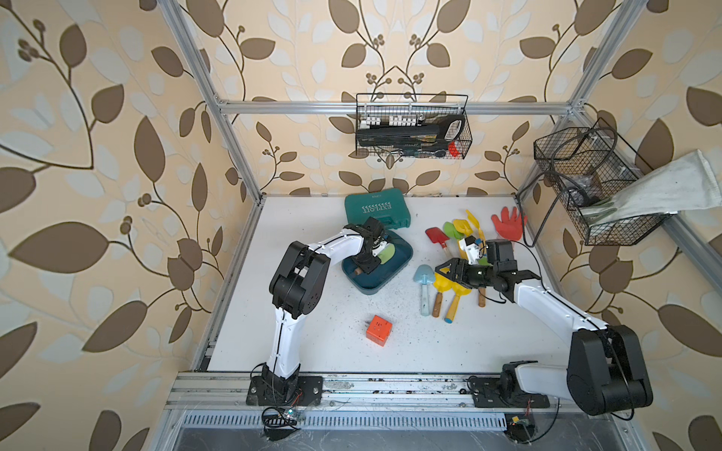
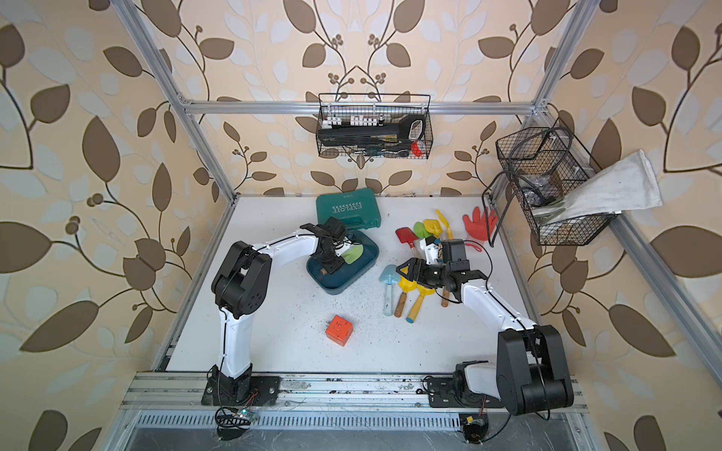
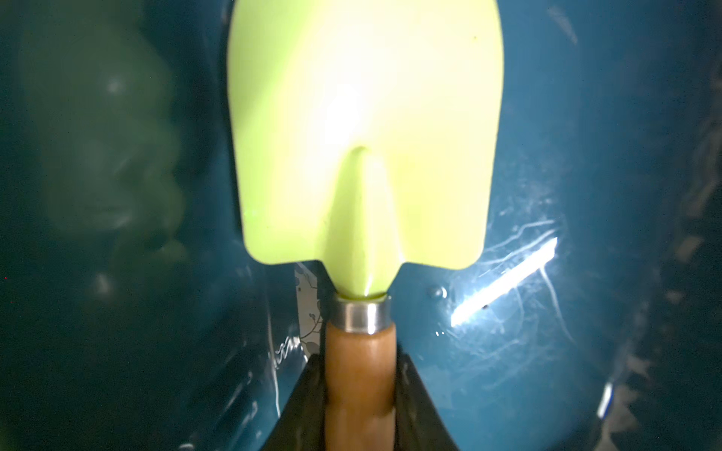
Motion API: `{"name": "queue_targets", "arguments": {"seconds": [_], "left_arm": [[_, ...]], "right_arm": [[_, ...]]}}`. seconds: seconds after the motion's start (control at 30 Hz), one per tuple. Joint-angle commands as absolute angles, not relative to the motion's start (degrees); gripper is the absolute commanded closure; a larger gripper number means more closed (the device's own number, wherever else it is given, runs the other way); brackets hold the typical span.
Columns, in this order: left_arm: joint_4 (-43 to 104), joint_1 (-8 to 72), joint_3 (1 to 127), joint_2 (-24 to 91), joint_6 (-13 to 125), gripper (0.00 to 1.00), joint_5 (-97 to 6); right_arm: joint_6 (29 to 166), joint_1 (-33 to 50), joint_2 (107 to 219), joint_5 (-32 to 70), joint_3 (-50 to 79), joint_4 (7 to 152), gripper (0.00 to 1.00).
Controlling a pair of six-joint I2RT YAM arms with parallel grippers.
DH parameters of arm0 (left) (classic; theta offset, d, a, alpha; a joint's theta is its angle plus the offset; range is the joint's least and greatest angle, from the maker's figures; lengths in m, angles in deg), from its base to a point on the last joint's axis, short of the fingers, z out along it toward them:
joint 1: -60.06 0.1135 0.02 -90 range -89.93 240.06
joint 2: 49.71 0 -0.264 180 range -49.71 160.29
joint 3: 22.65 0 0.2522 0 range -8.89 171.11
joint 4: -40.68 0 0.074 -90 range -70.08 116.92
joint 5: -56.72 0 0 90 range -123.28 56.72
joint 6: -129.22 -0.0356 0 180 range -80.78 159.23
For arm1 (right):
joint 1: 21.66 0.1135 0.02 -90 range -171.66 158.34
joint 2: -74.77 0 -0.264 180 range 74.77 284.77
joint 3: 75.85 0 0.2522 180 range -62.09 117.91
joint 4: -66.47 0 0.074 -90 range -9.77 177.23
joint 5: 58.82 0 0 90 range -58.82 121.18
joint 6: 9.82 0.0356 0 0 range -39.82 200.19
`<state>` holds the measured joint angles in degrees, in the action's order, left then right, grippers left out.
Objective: Take the shovel out of the storage box
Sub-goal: Pick up the shovel from the storage box.
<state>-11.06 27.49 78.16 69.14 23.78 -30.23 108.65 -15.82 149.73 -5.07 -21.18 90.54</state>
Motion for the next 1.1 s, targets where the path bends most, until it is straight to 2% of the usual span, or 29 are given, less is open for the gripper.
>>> {"name": "queue_targets", "arguments": {"seconds": [0.0, 0.33, 0.63, 0.77, 1.07], "left_arm": [[-9.94, 27.55, 78.03, 62.41, 26.94, 0.84, -33.27], [-5.15, 24.34, 73.71, 52.14, 36.10, 0.86, -30.33], [12.67, 21.66, 53.95, 32.41, 47.32, 0.86, -35.24], [20.41, 19.83, 46.42, 25.74, 48.10, 0.86, -37.46], [22.53, 17.00, 45.90, 25.83, 47.43, 0.85, -39.42]], "right_arm": [[108.40, -16.12, 148.60, -5.31, -21.92, 90.60, 0.35], [108.90, -16.12, 146.59, -5.90, -22.58, 89.94, 0.35], [111.85, -15.84, 143.10, -8.57, -24.97, 85.49, 0.35], [114.11, -14.90, 138.36, -6.19, -25.68, 85.41, 0.35], [120.19, -8.09, 126.79, 6.28, -22.98, 90.52, 0.37]]}}
